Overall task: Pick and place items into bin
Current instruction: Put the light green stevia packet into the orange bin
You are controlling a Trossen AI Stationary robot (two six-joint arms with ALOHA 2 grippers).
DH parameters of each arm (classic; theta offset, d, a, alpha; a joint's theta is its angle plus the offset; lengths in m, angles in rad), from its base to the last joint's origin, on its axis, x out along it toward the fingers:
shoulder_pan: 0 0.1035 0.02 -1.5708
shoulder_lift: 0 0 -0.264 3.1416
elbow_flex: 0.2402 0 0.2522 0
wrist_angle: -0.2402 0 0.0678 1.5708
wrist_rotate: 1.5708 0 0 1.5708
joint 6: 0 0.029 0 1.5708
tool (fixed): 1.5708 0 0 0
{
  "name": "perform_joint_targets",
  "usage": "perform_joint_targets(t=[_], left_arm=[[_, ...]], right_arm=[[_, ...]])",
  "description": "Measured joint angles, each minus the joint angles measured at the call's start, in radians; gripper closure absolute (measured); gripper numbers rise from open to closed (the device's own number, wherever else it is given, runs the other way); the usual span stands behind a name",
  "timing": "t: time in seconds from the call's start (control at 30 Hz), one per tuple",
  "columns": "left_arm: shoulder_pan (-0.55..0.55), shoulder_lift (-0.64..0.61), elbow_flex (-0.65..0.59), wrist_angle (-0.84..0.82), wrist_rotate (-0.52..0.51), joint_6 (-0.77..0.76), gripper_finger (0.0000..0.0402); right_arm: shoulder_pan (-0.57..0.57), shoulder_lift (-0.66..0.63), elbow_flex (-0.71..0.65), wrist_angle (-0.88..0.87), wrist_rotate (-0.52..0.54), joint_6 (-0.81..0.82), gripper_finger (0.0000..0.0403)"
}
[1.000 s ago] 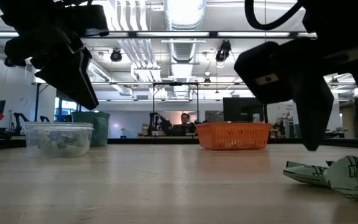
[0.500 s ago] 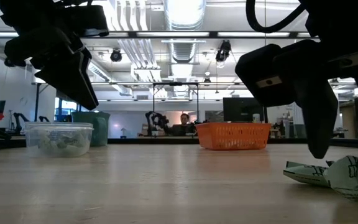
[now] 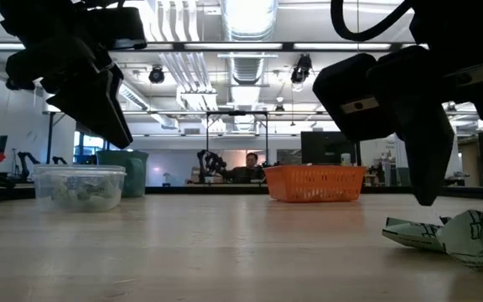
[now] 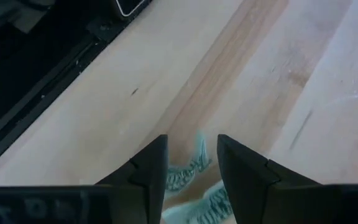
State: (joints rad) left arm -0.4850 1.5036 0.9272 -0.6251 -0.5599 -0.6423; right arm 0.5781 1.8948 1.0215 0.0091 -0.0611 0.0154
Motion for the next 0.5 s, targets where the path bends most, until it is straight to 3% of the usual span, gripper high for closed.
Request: perform_joint_targets(t=[0.5], left_arm=[[0.000,0.000,-0.003,-0.002,0.000,0.000,0.0269]], right_arm=[[-0.014,0.070,0.054,-0.058,-0.025,-0.018,0.0293]])
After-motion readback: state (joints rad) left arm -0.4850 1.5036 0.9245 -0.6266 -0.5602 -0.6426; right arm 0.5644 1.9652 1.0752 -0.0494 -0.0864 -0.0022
